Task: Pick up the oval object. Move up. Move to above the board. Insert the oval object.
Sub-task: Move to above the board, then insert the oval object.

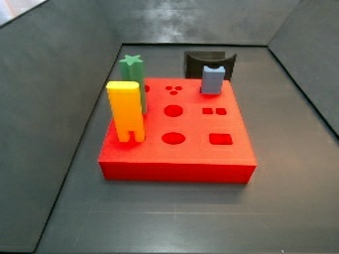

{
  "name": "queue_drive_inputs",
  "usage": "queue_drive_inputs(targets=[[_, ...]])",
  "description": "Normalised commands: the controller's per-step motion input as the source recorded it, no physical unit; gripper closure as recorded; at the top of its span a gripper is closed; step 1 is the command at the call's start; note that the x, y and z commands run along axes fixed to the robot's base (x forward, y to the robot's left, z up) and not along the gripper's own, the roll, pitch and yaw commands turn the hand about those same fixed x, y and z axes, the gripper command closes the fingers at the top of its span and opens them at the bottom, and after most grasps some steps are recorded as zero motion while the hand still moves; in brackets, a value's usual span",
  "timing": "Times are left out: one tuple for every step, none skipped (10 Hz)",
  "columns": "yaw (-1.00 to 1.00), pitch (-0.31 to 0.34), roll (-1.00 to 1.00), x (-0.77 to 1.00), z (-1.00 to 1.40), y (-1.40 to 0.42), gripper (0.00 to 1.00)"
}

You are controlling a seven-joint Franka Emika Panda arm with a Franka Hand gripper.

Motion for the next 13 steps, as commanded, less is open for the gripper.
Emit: queue_drive_inputs(targets=[[0.0, 0.152, 0.0, 0.2, 0.11, -1.0, 1.0], [0.0, 0.155, 0.0, 0.18, 0.09, -0.72, 1.0], [0.01, 0.147, 0.01, 0.14, 0.06, -0.46, 1.0], [0.01, 0.125, 0.01, 0.1, 0.04, -0.27, 1.0], [-0.01, 0.0, 0.05, 0.06, -1.0, 0.0, 1.0], [-0.17, 0.0, 0.0, 0.09, -1.0, 0.02, 1.0], [-0.16, 0.0, 0.04, 0.14, -1.0, 0.0, 1.0], [-0.01, 0.0, 0.11, 0.26, -0.99, -0.13, 1.0], [0.1, 0.0, 0.17, 0.34, -0.86, -0.33, 1.0], [0.19, -0.066, 0.22, 0.22, -0.78, -0.45, 1.0], [0.0, -0.154, 0.24, 0.09, -0.73, -0.51, 1.0], [-0.05, -0.156, 0.31, 0.0, -0.67, -0.57, 1.0], [-0.09, -0.146, 0.33, 0.0, -0.65, -0.54, 1.0]])
